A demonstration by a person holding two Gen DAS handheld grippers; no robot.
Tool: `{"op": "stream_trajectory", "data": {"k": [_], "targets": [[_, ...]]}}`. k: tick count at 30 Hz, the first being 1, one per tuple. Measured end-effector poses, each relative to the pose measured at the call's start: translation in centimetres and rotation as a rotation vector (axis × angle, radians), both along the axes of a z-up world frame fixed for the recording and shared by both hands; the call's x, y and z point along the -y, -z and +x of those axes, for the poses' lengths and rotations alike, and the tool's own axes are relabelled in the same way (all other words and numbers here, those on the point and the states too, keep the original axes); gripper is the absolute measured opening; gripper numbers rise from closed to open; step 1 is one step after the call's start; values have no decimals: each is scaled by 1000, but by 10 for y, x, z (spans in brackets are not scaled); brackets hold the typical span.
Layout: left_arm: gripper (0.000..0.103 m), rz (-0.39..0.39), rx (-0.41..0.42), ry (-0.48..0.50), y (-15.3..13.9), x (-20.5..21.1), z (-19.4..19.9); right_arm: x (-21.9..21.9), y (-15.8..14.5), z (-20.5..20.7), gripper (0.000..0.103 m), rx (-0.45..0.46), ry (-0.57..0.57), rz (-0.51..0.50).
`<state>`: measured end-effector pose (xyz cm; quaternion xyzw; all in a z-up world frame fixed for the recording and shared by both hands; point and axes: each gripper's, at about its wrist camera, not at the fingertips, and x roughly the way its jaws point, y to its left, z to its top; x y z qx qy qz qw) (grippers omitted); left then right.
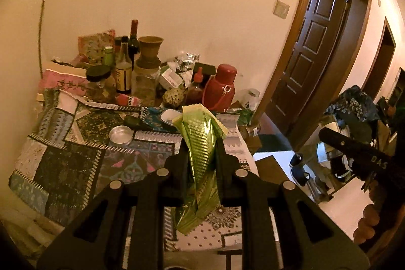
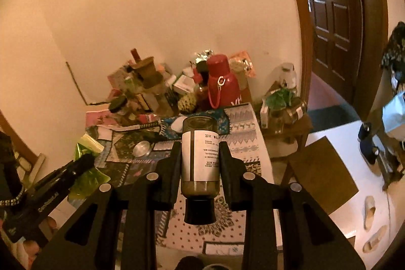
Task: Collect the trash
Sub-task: 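Carry the green wrapper and brown bottle in both grippers down toward the white bin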
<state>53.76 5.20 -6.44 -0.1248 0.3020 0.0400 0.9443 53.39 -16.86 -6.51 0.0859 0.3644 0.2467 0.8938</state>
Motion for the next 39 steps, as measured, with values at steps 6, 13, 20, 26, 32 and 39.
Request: {"op": "stream_trajectory", "data": {"k": [6,13,20,26,32,39], "targets": [[17,20,38,-11,-21,13,-35,13,-22,-32,26,57,-33,18],[17,24,92,17,-38,12,-74,14,-39,-75,26,88,-39,33],[17,26,127,65,-46,-3,-131,-5,-45,-127,26,99,-15,30],[17,34,125,103,-46,-21,-195,-24,-44,-182,26,94,-3,33],[17,44,113,135,-40,-39,-260,-41,-39,-246,26,82,18,36],[17,35,86,188,-28,-51,-312,-47,-27,-294,26,38,51,19]]}}
